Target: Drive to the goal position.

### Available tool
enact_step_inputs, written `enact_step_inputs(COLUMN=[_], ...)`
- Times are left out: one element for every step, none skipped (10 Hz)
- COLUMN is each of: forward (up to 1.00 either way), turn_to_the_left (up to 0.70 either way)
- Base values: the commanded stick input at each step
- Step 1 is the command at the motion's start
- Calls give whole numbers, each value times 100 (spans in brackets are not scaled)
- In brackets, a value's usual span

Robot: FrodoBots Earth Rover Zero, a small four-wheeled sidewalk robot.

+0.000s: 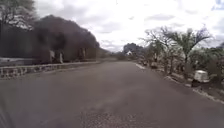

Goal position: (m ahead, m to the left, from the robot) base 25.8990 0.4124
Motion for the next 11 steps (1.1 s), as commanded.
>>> enact_step_inputs(forward=[70, 70, 70, 70, 70, 70, 70, 70, 70, 70, 70], turn_to_the_left=[0, 0, 0, 0, 0, 0, 0, 0, 0, 0, 0])
